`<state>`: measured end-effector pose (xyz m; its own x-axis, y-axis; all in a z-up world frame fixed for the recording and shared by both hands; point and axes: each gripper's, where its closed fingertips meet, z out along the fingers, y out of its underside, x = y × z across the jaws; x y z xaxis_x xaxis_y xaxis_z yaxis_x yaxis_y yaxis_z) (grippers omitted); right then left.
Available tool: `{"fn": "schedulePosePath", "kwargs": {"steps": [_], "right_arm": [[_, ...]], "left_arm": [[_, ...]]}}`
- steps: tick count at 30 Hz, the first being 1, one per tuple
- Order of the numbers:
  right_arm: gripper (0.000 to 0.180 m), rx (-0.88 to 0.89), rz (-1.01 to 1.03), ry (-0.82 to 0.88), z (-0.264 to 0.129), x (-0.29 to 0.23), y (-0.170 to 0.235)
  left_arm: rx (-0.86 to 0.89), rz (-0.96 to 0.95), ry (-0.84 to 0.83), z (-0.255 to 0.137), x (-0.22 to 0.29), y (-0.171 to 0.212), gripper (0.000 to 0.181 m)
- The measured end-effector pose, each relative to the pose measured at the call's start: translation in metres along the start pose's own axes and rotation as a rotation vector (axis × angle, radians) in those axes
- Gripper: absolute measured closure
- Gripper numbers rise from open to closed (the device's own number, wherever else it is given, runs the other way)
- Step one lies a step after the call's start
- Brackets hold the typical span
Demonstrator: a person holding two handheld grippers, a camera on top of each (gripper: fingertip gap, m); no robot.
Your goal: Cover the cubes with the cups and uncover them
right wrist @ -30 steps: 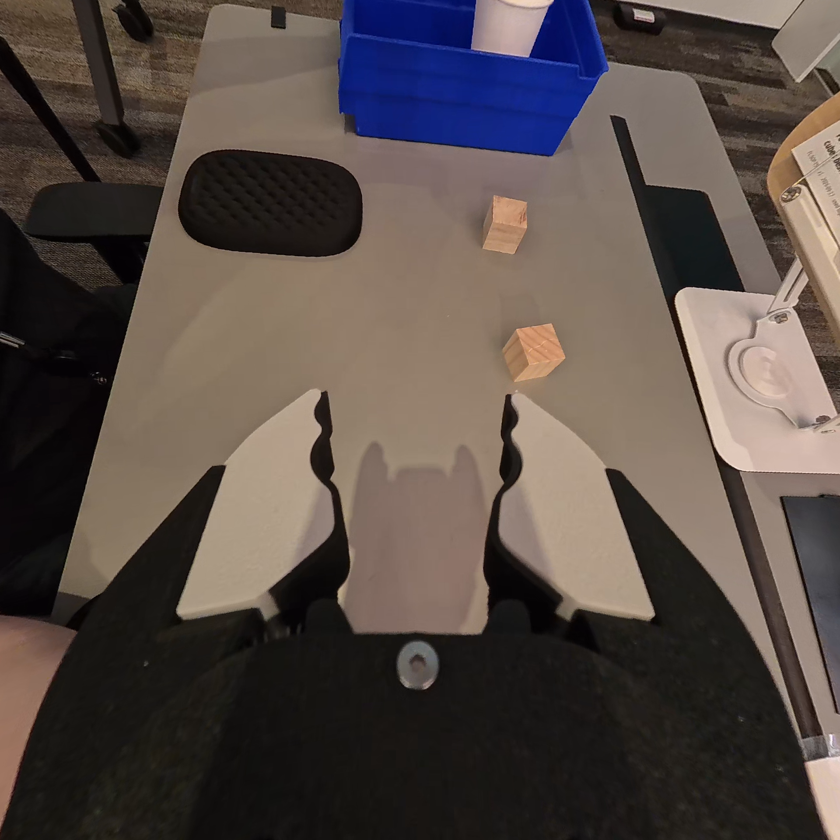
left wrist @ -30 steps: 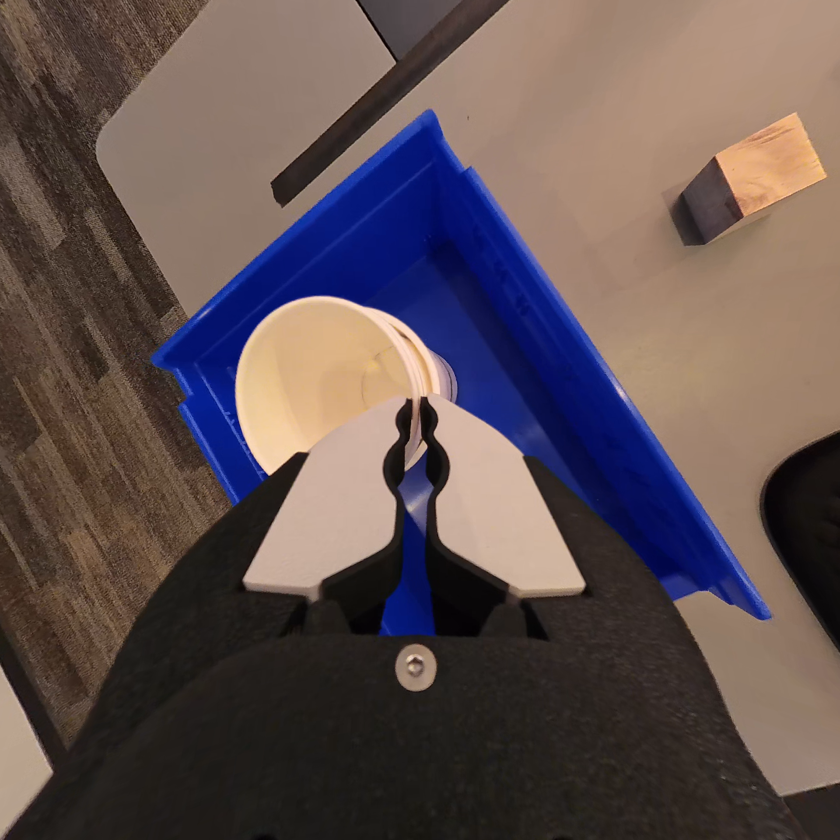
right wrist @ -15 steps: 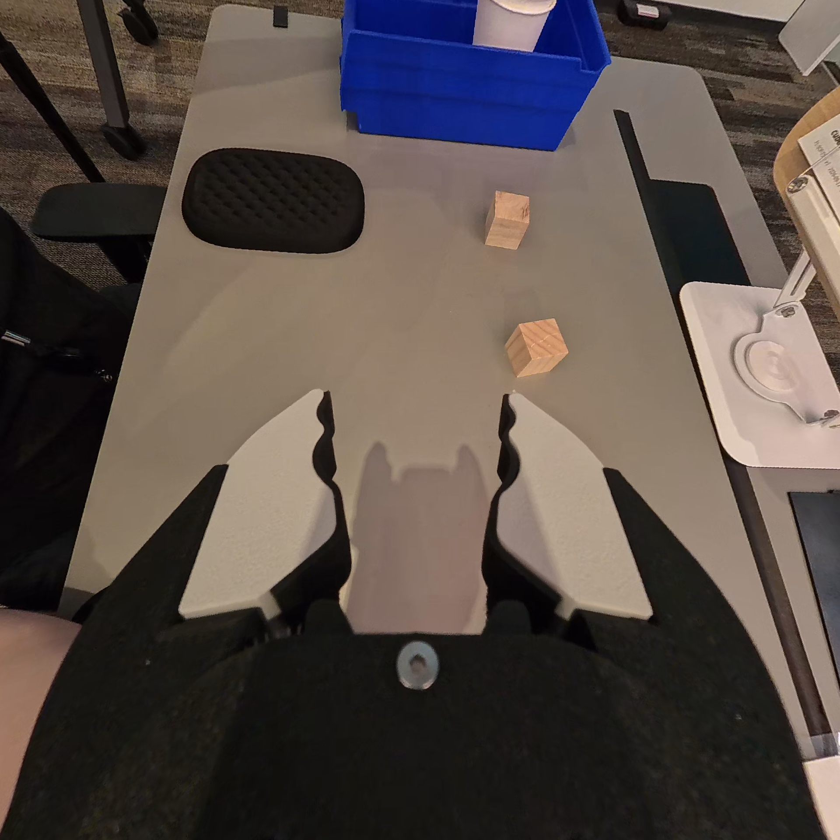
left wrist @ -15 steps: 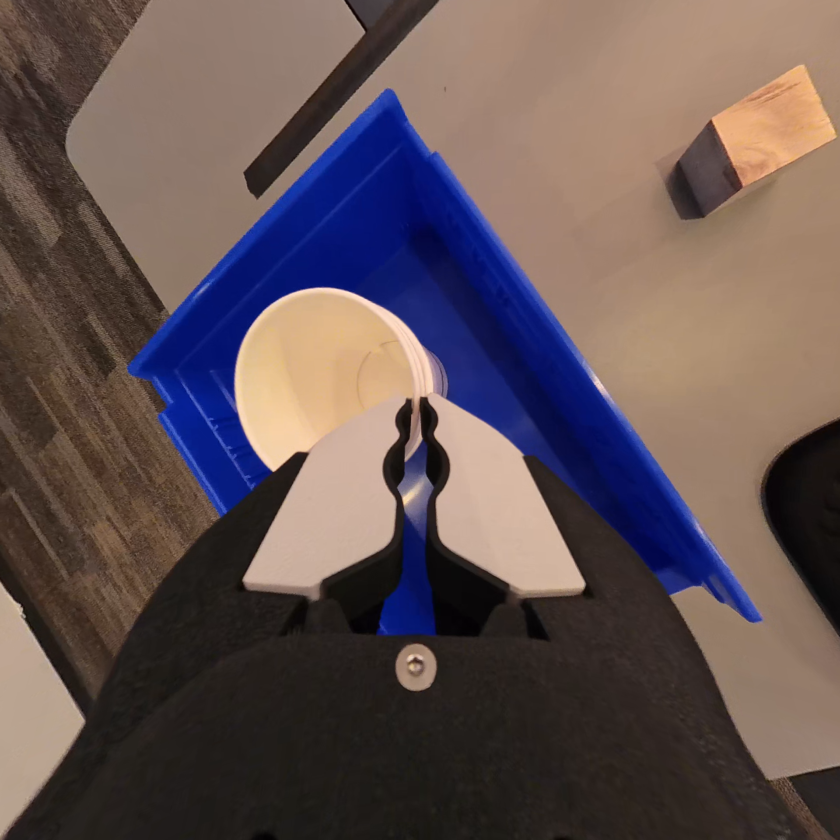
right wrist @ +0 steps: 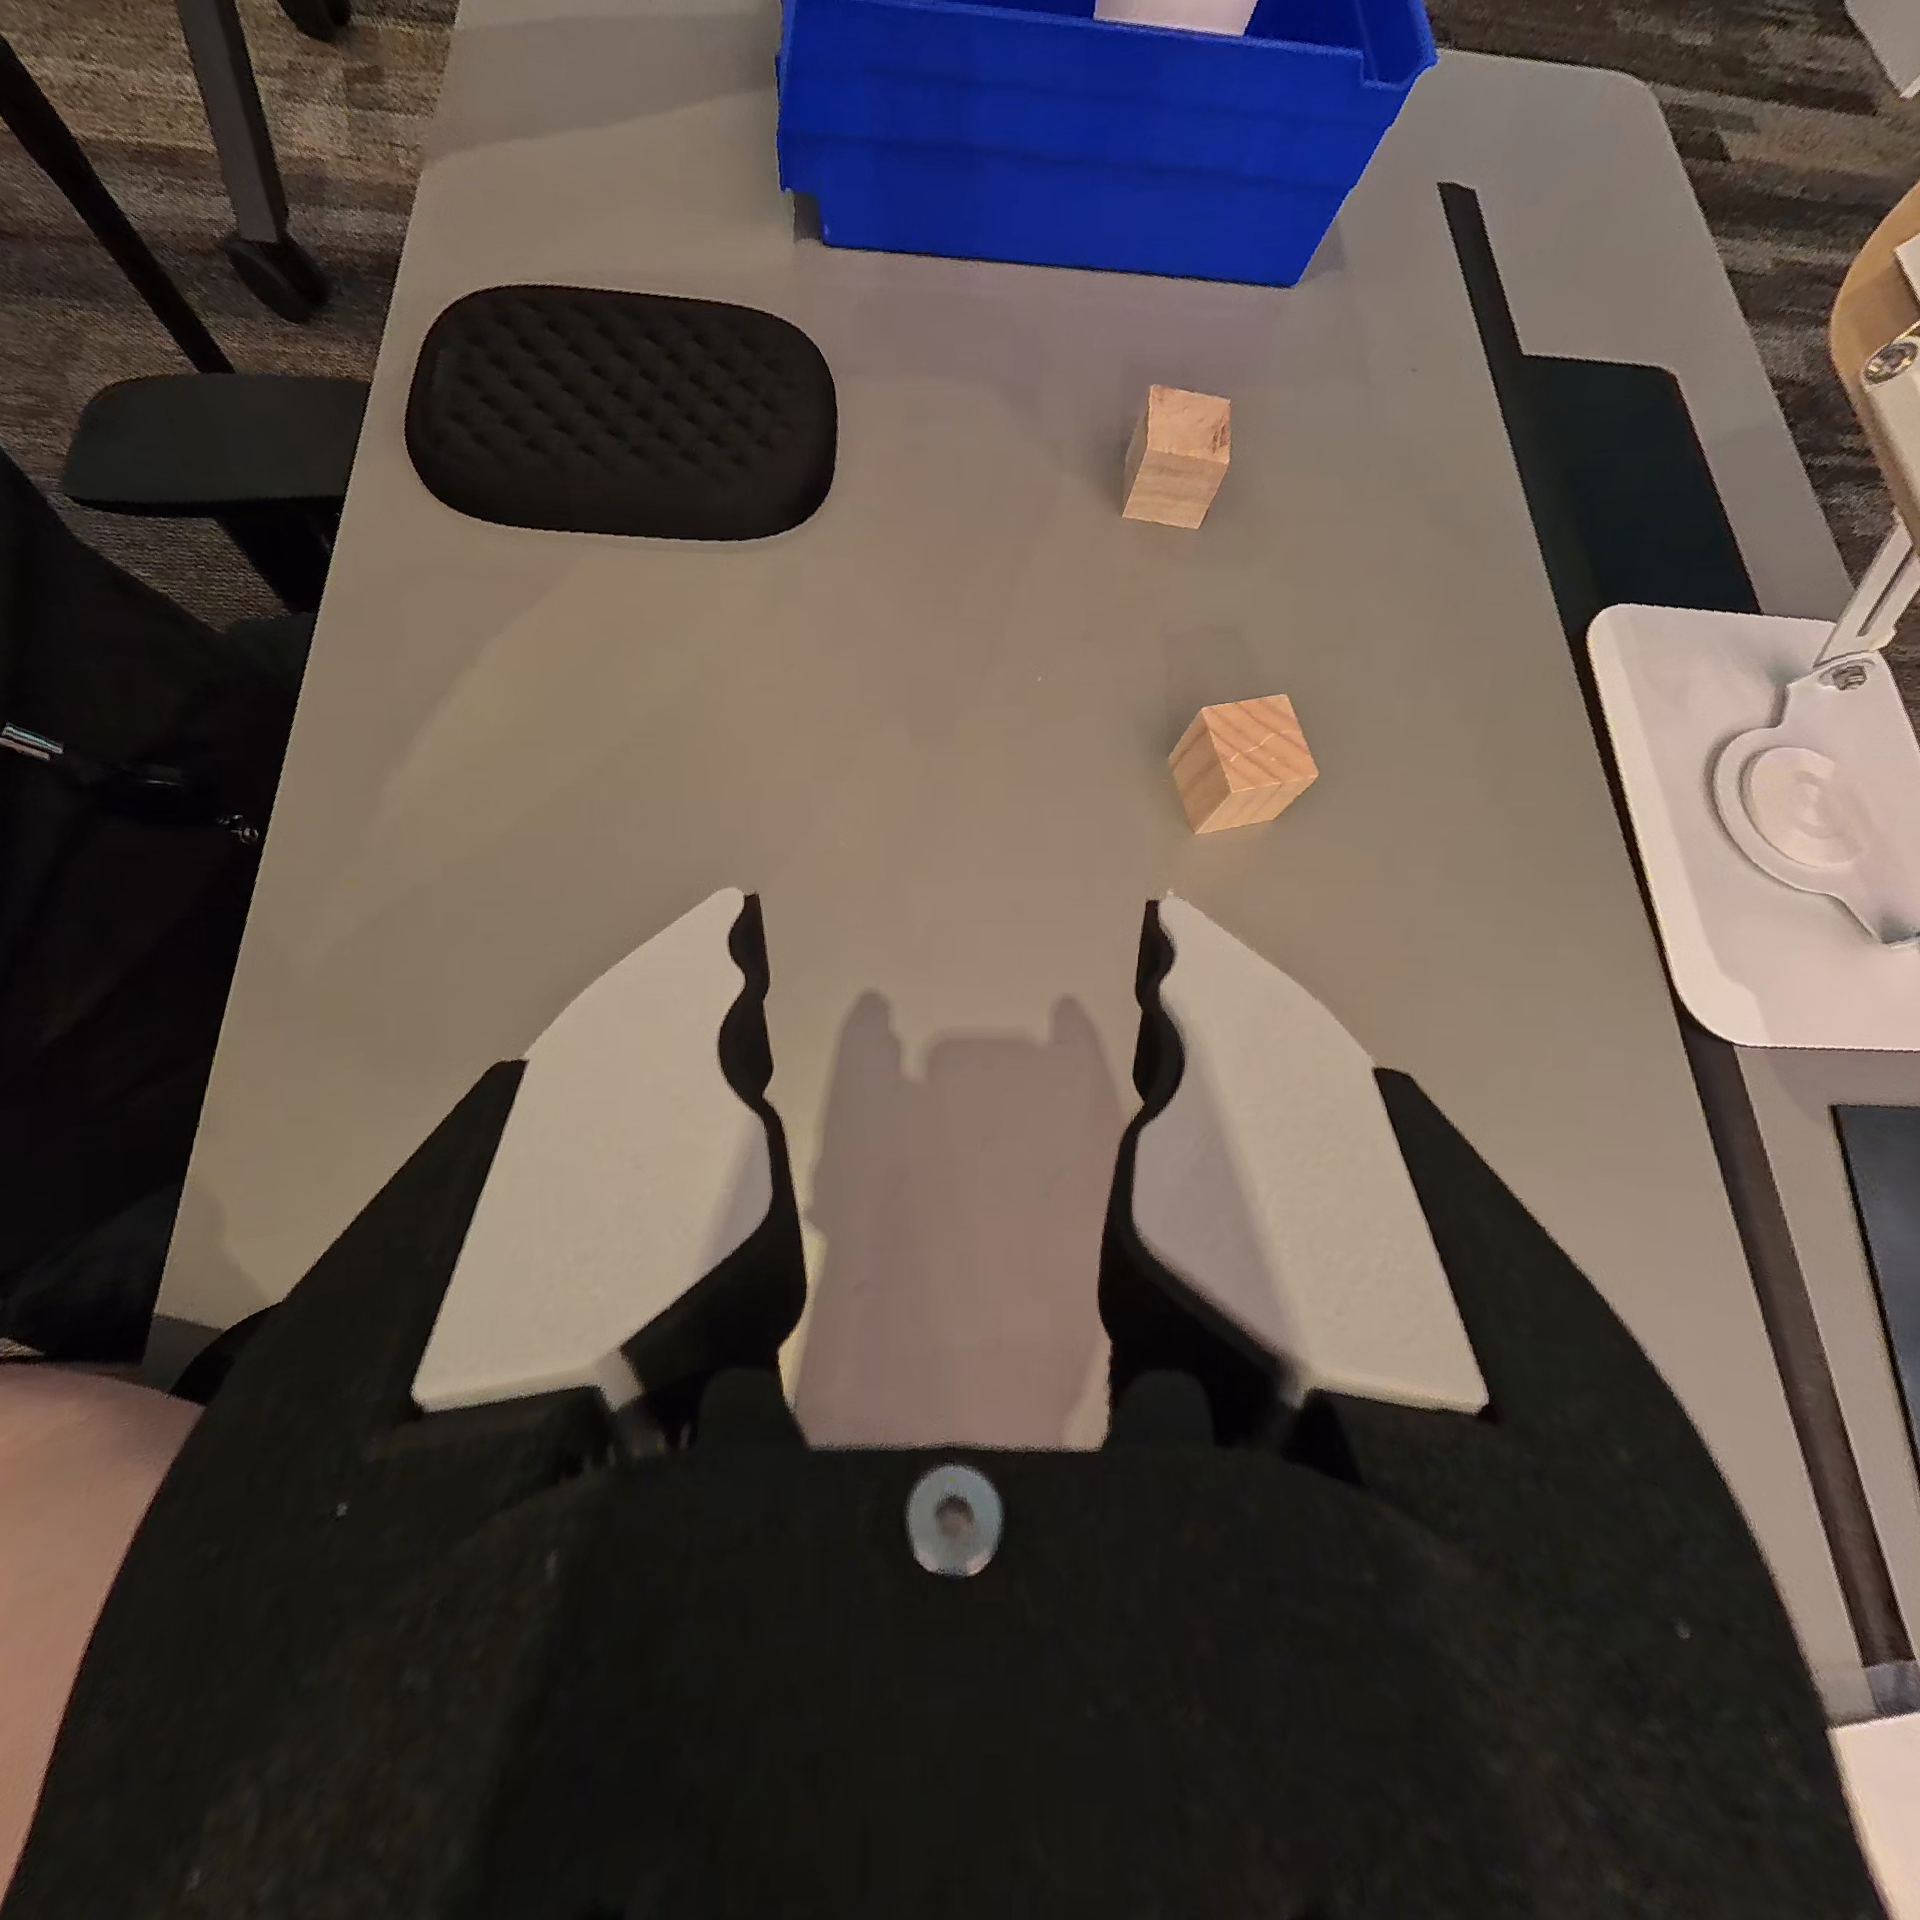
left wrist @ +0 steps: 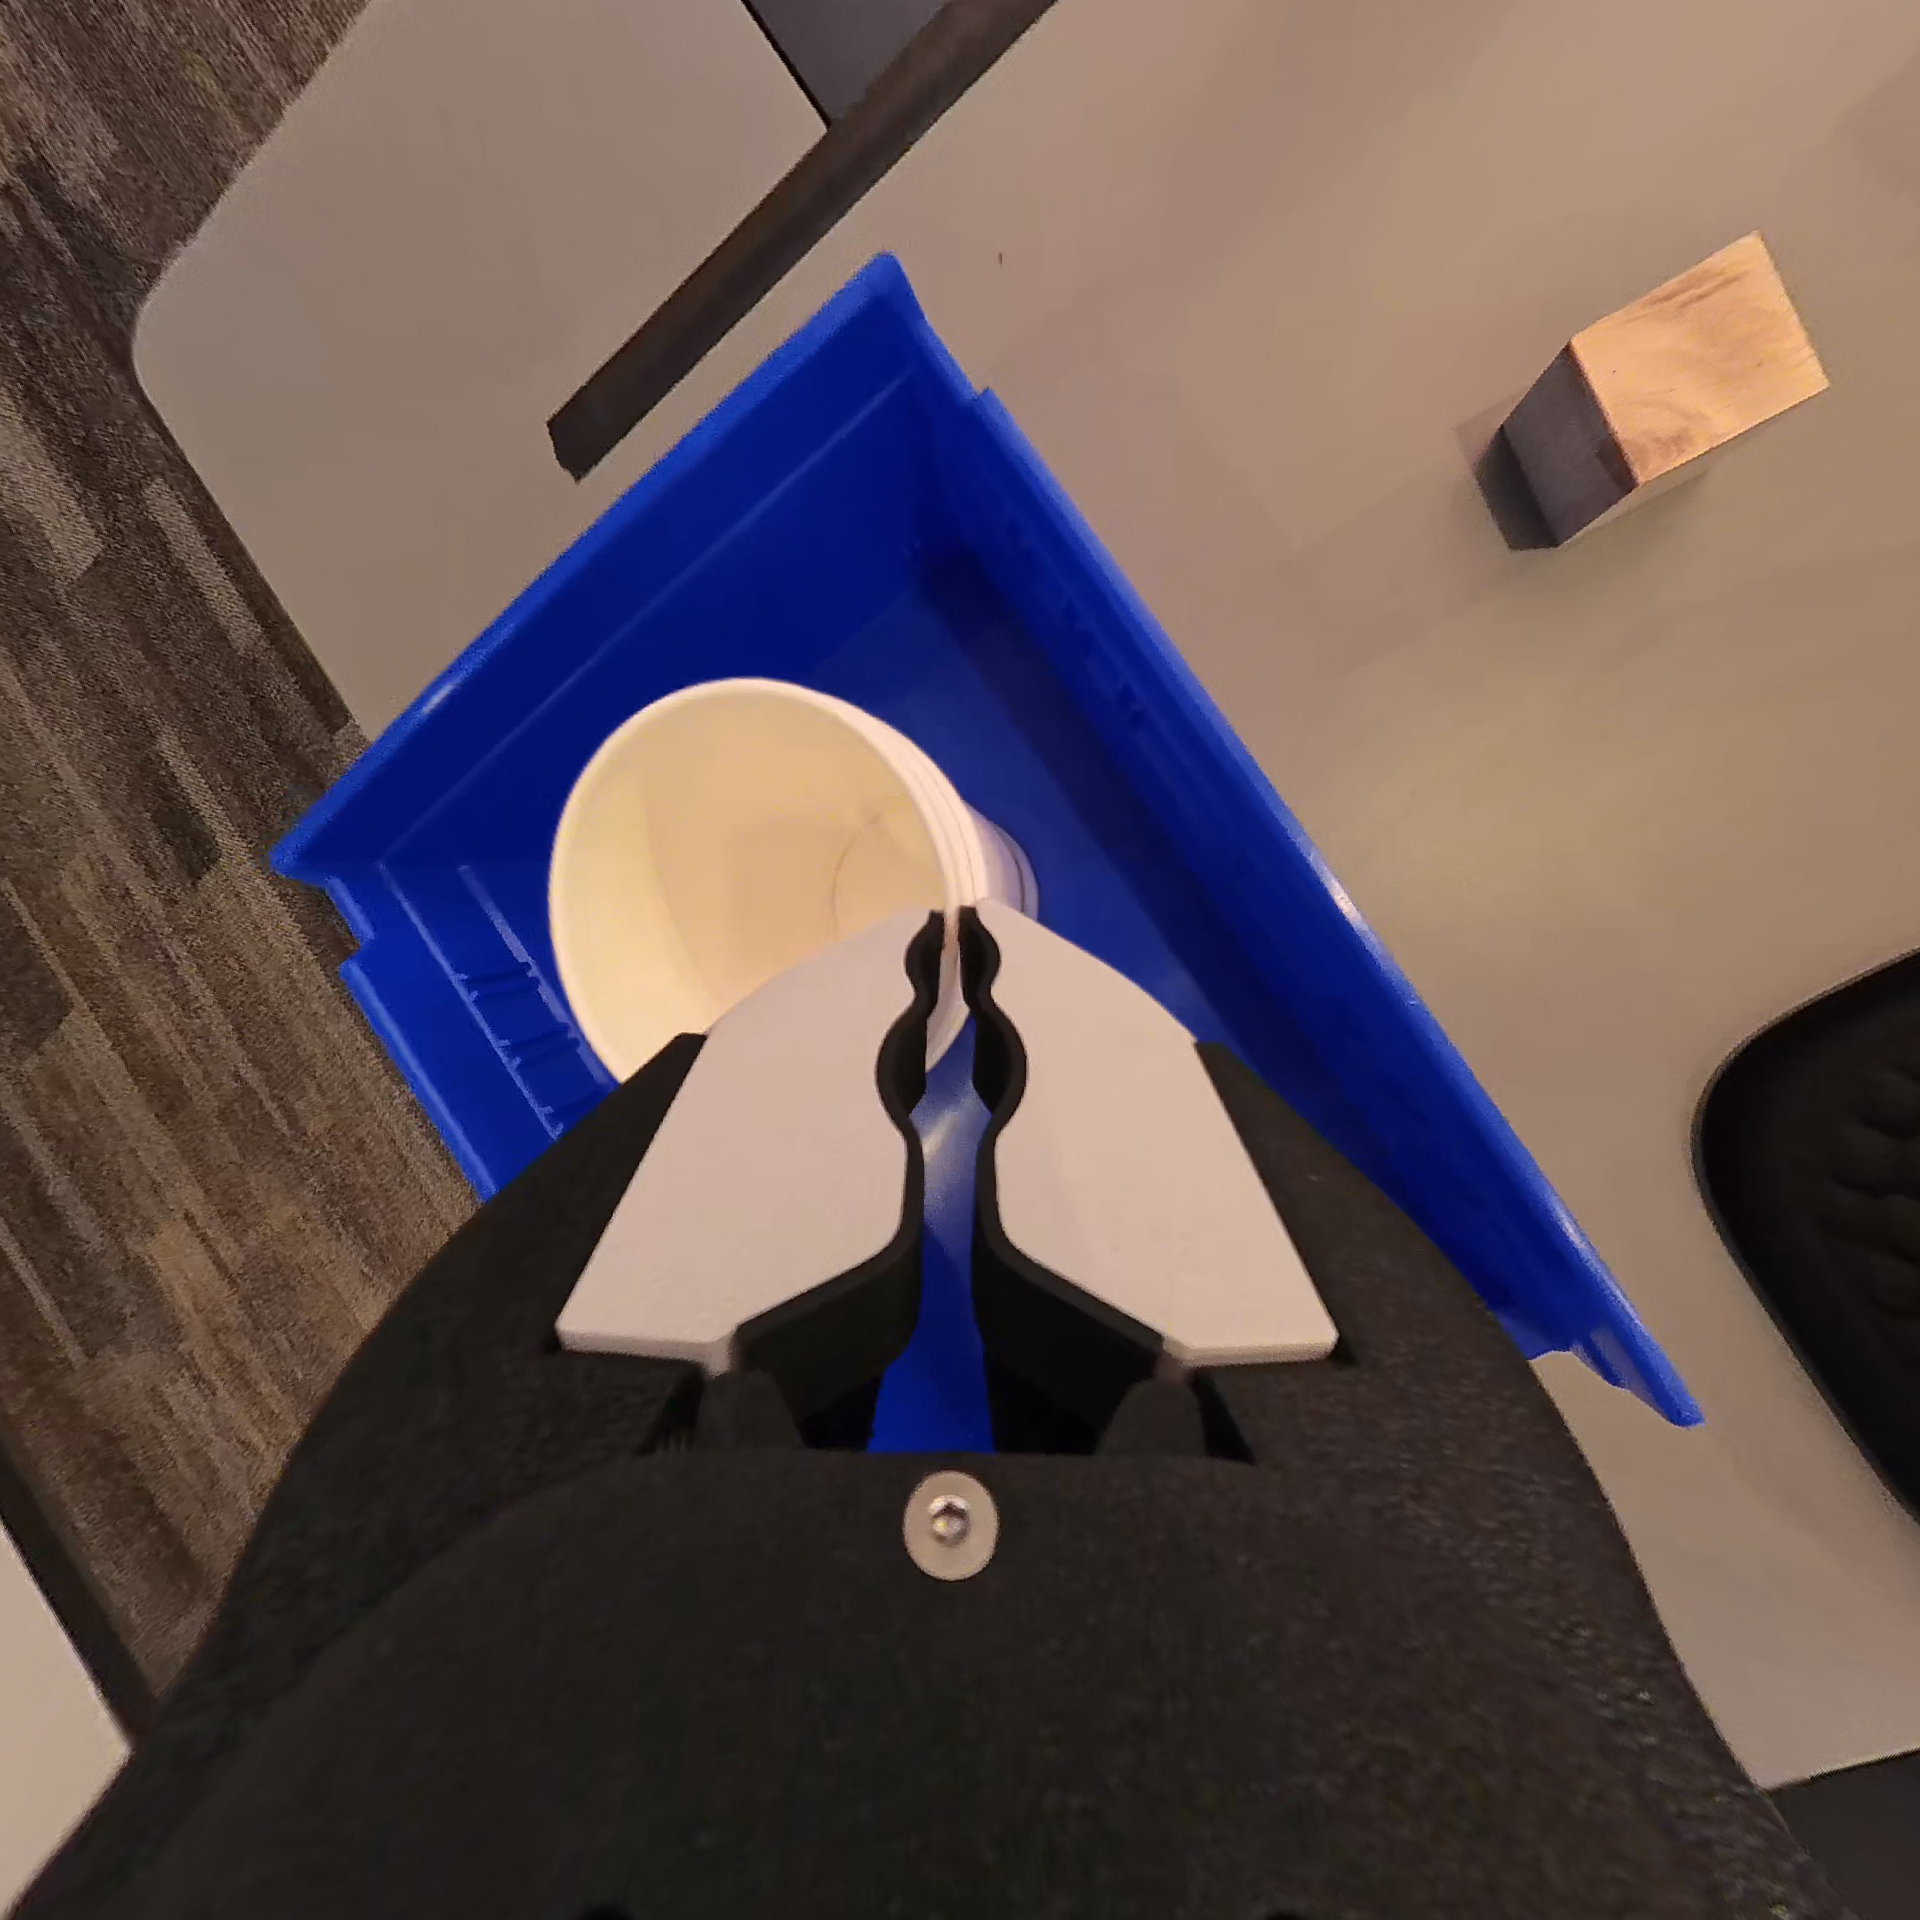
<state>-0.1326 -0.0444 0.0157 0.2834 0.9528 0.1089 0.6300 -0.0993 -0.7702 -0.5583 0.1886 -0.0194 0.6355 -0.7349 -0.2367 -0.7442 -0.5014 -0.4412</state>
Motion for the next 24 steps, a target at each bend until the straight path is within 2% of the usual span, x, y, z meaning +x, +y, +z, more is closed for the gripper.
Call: {"fn": "schedulePosePath", "kwargs": {"steps": [13,21,24], "right_arm": [[0.113,-0.009,0.005,-0.018,0.002,-0.001,0.003],[0.113,-0.005,0.017,-0.018,0.003,0.003,0.005],[0.113,-0.006,0.018,-0.011,0.004,0.004,0.005]], "left_arm": [[0.065,0.001,-0.062,-0.023,-0.008,-0.018,0.178],[0.076,0.091,-0.128,-0.048,-0.005,-0.031,0.178],[0.083,0.154,-0.216,-0.061,-0.006,-0.037,0.178]]}}
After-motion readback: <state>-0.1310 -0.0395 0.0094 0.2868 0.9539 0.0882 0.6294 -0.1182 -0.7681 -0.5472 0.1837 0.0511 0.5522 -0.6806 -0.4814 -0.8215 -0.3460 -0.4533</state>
